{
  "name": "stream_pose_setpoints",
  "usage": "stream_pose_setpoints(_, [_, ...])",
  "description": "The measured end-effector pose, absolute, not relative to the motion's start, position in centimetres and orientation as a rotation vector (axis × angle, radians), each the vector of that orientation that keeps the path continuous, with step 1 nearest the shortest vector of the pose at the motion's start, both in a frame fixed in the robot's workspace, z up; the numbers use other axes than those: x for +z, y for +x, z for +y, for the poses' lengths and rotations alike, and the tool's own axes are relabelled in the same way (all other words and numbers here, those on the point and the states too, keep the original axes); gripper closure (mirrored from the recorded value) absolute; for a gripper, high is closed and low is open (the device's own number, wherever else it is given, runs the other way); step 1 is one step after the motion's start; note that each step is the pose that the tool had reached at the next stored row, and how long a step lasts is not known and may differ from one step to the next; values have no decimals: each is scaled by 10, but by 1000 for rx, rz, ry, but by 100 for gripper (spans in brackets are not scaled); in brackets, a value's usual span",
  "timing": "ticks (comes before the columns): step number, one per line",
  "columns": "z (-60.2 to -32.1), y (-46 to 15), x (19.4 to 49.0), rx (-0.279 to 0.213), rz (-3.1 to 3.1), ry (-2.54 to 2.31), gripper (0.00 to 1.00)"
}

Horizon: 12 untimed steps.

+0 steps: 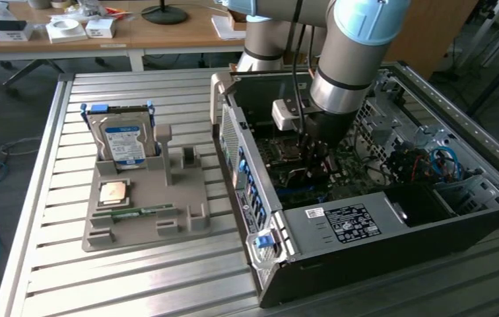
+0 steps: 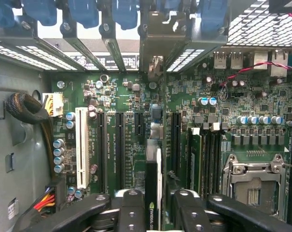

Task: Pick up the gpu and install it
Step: 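Insert the gpu into the slot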

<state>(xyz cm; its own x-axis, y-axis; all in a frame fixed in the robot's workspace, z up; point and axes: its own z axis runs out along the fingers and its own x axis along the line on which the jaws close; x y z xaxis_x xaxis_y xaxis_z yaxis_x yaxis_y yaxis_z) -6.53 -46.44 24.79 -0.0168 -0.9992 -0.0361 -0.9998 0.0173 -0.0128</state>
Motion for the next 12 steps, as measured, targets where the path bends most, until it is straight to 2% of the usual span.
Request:
stream_pose_setpoints(1, [-464, -65, 248, 25, 2215, -2178, 66])
stream_pose_setpoints(6, [-464, -65, 250, 25, 2215, -2178, 66])
stream_pose_setpoints(12, [-464, -65, 267, 25, 2215, -2178, 66])
